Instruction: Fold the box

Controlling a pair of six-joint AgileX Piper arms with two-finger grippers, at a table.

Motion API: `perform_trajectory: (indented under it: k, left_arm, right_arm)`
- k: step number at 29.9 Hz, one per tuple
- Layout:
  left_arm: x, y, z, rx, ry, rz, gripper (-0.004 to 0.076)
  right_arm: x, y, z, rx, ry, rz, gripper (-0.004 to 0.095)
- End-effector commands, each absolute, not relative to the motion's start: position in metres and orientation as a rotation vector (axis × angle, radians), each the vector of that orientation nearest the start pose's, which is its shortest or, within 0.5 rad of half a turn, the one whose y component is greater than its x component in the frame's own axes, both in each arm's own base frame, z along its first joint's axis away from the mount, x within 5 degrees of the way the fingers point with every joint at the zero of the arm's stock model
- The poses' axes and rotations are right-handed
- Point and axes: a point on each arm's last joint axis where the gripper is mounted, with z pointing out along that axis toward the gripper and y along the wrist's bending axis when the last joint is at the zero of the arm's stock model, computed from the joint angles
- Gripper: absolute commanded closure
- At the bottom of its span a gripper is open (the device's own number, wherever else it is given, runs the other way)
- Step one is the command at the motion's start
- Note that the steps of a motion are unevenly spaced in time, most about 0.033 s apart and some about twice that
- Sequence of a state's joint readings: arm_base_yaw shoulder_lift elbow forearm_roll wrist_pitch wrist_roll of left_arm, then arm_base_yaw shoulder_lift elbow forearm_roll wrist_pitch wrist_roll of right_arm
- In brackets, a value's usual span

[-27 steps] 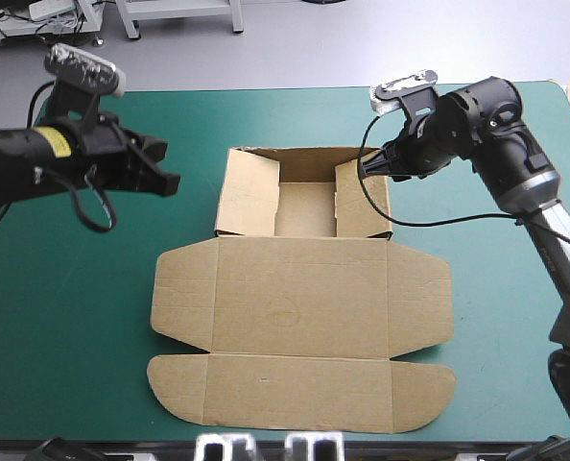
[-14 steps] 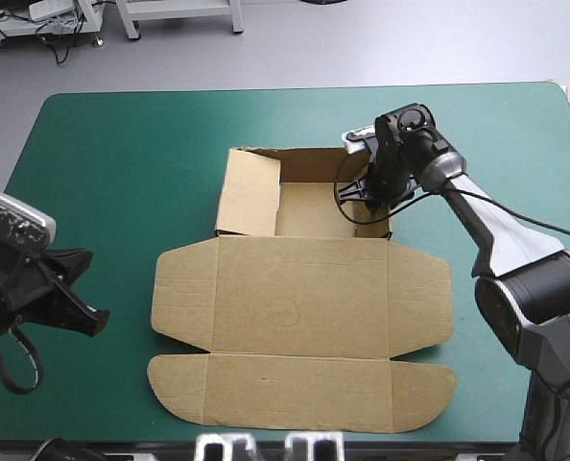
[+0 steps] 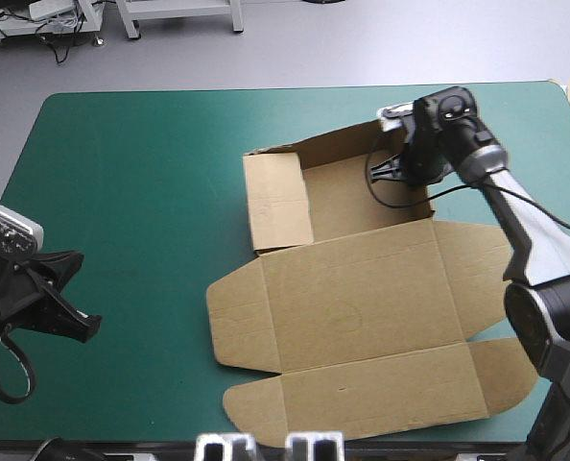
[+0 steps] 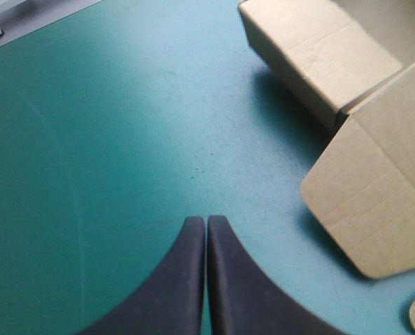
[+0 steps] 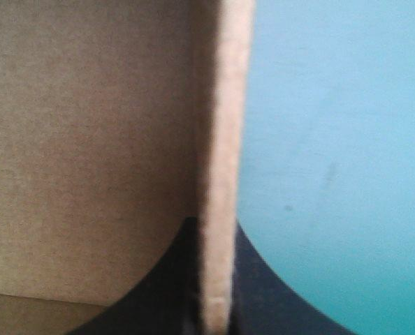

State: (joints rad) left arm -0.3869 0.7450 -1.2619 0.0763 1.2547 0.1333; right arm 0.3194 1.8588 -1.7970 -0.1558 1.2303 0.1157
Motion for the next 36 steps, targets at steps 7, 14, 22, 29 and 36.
perform_trajectory:
  k: [7,14,22,29,36]
  left_arm:
    - [0.070,-0.015,0.435,0.503,2.197,0.016,0.0732]
    - [0.059,-0.005,0.400,0.400,2.267,0.053,0.0732]
    - [0.056,-0.004,0.357,0.285,2.391,0.021,0.0732]
    - [0.060,-0.005,0.331,0.306,2.478,0.054,0.0732]
    - [0.060,-0.004,0.331,0.303,2.473,0.076,0.0732]
  right_arm:
    - [0.360,-0.038,0.395,0.118,2.604,-0.267,0.0926]
    - [0.350,-0.109,0.388,0.344,2.615,-0.321,0.0926]
    - [0.371,-0.138,0.346,0.412,2.695,-0.324,0.0926]
    - [0.393,-0.146,0.292,0.344,2.877,-0.328,0.0912]
    - [0.398,-0.143,0.281,0.288,2.912,-0.355,0.0713]
